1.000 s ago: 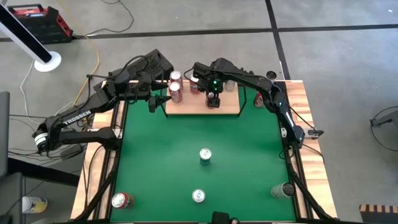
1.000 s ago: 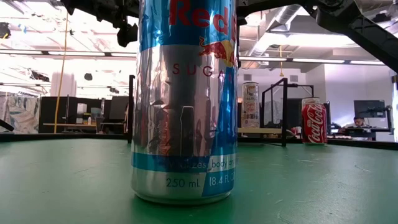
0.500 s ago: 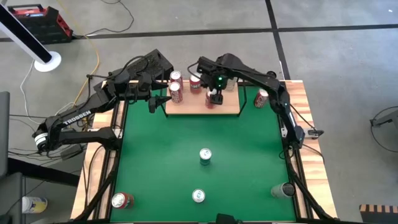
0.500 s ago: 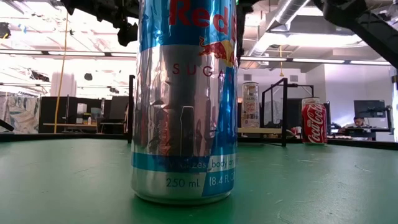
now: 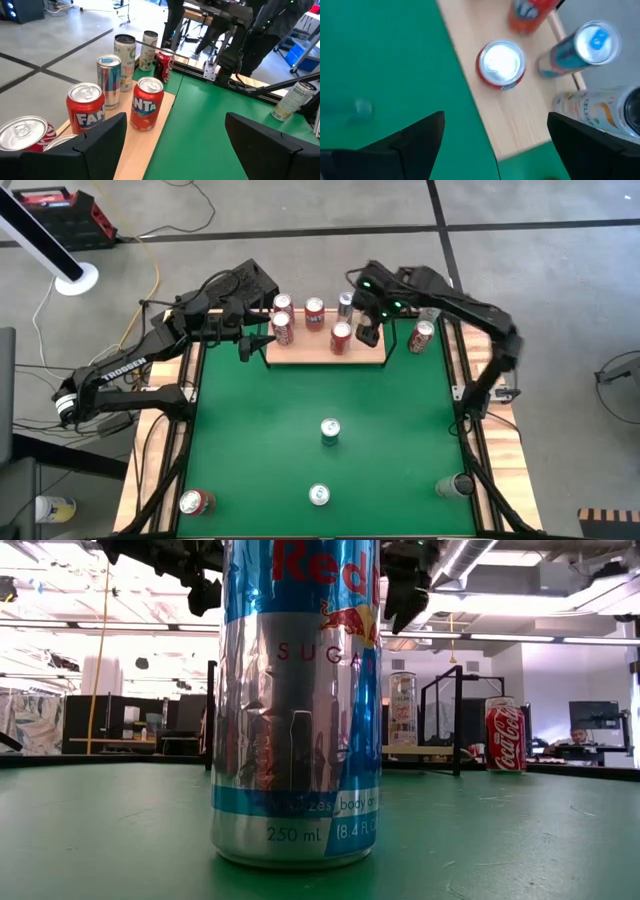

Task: Place canned beverage on shelf
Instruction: Put the right orange soda can on the shelf

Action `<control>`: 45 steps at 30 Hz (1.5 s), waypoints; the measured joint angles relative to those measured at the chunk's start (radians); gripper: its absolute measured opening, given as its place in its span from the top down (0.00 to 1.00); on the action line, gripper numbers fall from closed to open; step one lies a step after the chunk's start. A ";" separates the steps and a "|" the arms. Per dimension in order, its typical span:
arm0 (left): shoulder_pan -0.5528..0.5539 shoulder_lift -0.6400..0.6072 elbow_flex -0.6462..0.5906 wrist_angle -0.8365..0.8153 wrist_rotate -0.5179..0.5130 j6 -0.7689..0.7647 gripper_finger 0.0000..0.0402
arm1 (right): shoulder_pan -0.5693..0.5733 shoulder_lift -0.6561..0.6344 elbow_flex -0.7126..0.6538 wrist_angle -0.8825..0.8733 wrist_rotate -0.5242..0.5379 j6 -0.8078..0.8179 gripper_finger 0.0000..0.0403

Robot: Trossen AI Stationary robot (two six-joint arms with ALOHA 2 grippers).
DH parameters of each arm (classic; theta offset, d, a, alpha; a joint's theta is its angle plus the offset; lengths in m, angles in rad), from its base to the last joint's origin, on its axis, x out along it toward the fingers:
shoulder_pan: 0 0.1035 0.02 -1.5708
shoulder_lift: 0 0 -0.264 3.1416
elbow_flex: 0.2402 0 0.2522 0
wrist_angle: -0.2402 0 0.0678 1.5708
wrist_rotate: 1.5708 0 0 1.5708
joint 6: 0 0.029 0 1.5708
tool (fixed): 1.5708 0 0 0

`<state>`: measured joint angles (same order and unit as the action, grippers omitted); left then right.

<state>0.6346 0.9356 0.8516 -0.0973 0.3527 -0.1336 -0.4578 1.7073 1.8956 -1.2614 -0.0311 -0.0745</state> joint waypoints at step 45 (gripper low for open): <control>0.315 -0.229 -0.253 0.293 0.050 -0.232 1.00 | -0.029 -0.162 -0.691 0.736 0.071 0.276 0.96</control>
<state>0.9495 0.7065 0.5985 0.1955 0.4028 -0.3652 -0.4864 1.5450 1.2043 -0.5253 0.0400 0.2018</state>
